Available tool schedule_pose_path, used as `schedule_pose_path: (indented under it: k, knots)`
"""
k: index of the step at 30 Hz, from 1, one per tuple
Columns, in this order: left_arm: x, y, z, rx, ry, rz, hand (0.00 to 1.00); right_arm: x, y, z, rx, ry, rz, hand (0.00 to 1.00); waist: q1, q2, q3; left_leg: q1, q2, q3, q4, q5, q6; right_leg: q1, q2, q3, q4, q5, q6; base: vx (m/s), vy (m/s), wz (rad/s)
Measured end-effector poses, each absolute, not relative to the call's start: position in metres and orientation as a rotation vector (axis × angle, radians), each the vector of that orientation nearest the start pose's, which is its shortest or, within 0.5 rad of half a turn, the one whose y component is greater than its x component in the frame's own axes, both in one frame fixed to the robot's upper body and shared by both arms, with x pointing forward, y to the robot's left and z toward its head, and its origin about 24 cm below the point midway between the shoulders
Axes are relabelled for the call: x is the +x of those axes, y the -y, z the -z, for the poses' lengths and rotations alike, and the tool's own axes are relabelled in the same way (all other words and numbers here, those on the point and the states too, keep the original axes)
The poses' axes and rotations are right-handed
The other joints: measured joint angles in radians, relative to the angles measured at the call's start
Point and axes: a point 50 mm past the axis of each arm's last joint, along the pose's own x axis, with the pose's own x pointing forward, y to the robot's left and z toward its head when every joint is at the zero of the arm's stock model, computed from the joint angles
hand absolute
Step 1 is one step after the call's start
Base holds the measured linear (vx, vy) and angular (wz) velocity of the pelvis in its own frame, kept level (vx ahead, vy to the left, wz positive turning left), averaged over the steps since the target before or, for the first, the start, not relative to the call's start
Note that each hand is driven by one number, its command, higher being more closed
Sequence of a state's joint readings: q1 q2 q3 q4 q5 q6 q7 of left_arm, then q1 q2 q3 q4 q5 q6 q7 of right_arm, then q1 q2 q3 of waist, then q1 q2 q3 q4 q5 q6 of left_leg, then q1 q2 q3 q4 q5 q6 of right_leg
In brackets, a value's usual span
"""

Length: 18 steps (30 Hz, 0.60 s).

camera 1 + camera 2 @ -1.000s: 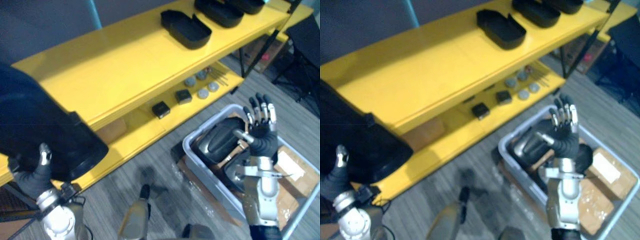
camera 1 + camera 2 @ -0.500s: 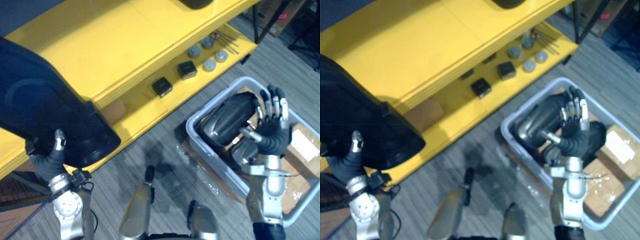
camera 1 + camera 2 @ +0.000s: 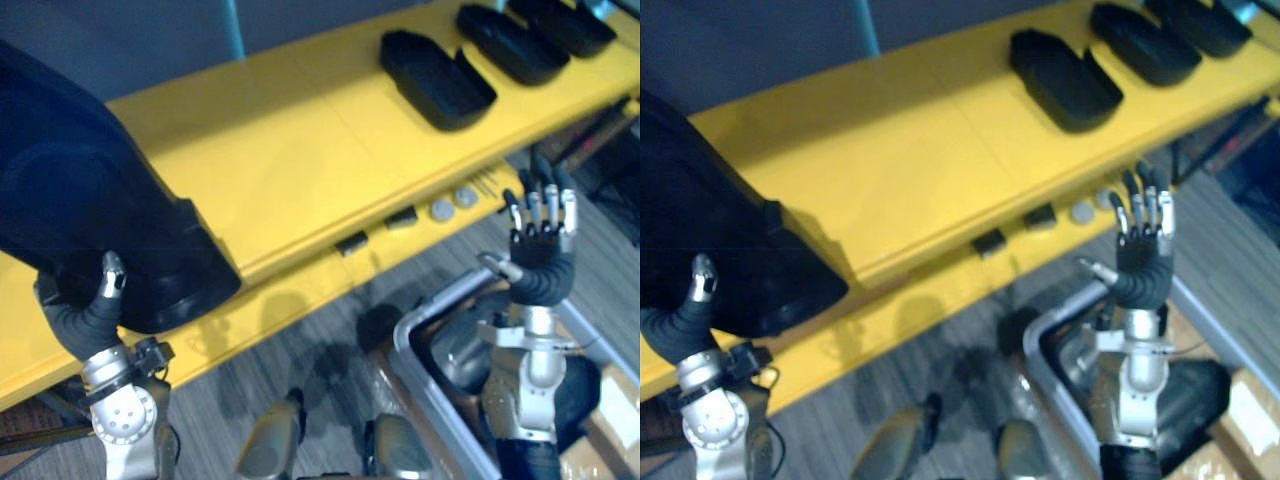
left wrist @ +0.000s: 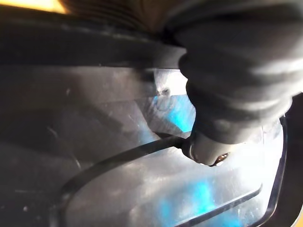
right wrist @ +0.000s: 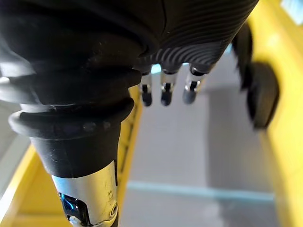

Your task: Walk over and take plastic housings, then place them on the shelf

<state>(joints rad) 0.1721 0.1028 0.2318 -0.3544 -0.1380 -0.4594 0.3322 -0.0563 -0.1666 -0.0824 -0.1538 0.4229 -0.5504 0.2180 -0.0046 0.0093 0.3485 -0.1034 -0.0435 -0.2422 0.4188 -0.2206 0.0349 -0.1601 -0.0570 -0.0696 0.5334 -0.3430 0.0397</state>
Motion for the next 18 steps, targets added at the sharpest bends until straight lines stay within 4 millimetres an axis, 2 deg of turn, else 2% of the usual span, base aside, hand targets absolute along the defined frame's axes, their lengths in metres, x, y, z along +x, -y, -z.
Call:
schedule_pose_path:
  k: [1, 2, 3, 4, 5, 6, 7, 8, 11, 13, 18]
  knots:
    - [0.187, -0.233, -0.132, -0.036, 0.684, -0.526, 1.00, 0.236, 0.185, -0.144, 0.179, 0.786, -0.161, 0.00, 0.001, -0.001, -0.002, 0.012, 0.005, 0.002, 0.003, -0.001, -0.002, -0.009, 0.000, 0.011, -0.071, 0.036, 0.002, 0.32, -0.146, 0.58]
    - [0.189, -0.230, -0.134, -0.039, 0.690, -0.507, 1.00, 0.235, 0.176, -0.145, 0.198, 0.781, -0.214, 0.00, -0.001, -0.021, -0.014, 0.014, -0.007, 0.007, 0.011, -0.011, -0.027, -0.008, -0.018, 0.023, -0.171, 0.163, -0.010, 0.25, -0.148, 0.65]
    - [0.190, -0.229, -0.135, -0.036, 0.697, -0.493, 1.00, 0.235, 0.171, -0.145, 0.211, 0.779, -0.238, 0.00, -0.005, -0.039, -0.024, 0.015, -0.017, 0.009, 0.010, -0.028, -0.053, -0.004, -0.035, 0.023, -0.202, 0.271, -0.012, 0.22, -0.206, 0.93]
    - [0.193, -0.222, -0.134, -0.061, 0.696, -0.469, 1.00, 0.238, 0.168, -0.148, 0.208, 0.776, -0.274, 0.00, -0.008, -0.013, -0.024, 0.012, 0.011, 0.001, 0.018, -0.064, -0.070, 0.009, -0.024, -0.015, -0.199, 0.272, 0.028, 0.19, -0.220, 0.71]
    - [0.193, -0.217, -0.133, -0.077, 0.694, -0.449, 1.00, 0.242, 0.163, -0.148, 0.215, 0.758, -0.302, 0.00, 0.003, 0.006, -0.029, 0.012, 0.040, 0.012, 0.007, -0.064, -0.074, 0.024, -0.004, -0.030, -0.230, 0.276, 0.018, 0.17, -0.206, 0.56]
    - [0.193, -0.215, -0.132, -0.081, 0.688, -0.439, 1.00, 0.243, 0.161, -0.148, 0.220, 0.750, -0.313, 0.00, 0.008, 0.013, -0.030, 0.010, 0.050, 0.018, -0.002, -0.061, -0.080, 0.034, -0.001, -0.043, -0.241, 0.277, 0.012, 0.13, -0.158, 0.53]
    - [0.195, -0.210, -0.132, -0.090, 0.684, -0.411, 1.00, 0.244, 0.159, -0.145, 0.241, 0.725, -0.316, 0.00, 0.000, 0.018, -0.029, 0.017, 0.072, 0.061, -0.028, -0.041, -0.094, 0.066, -0.006, -0.082, -0.252, 0.270, 0.000, 0.11, -0.136, 0.96]
    - [0.198, -0.204, -0.133, -0.103, 0.688, -0.376, 1.00, 0.243, 0.160, -0.142, 0.251, 0.706, -0.297, 0.00, -0.013, 0.018, -0.030, 0.022, 0.092, 0.131, -0.047, -0.015, -0.094, 0.102, -0.019, -0.134, -0.262, 0.265, -0.008, 0.10, -0.126, 1.12]
    - [0.202, -0.193, -0.140, -0.122, 0.729, -0.314, 1.00, 0.236, 0.167, -0.141, 0.253, 0.709, -0.242, 0.00, -0.012, 0.020, -0.036, 0.034, 0.122, 0.267, -0.117, 0.038, -0.067, 0.163, -0.054, -0.226, -0.306, 0.261, -0.012, 0.05, -0.068, 1.03]
    - [0.203, -0.192, -0.143, -0.131, 0.747, -0.312, 1.00, 0.234, 0.169, -0.144, 0.237, 0.729, -0.229, 0.00, -0.008, 0.020, -0.037, 0.033, 0.115, 0.281, -0.153, 0.071, -0.075, 0.164, -0.071, -0.235, -0.306, 0.259, -0.008, 0.00, 0.019, 0.62]
    - [0.205, -0.195, -0.140, -0.114, 0.695, -0.362, 1.00, 0.231, 0.166, -0.157, 0.220, 0.796, -0.246, 0.00, -0.002, 0.015, -0.048, 0.042, 0.090, 0.283, -0.179, 0.100, -0.084, 0.165, -0.088, -0.231, -0.310, 0.262, -0.004, 0.00, 0.047, 0.10]
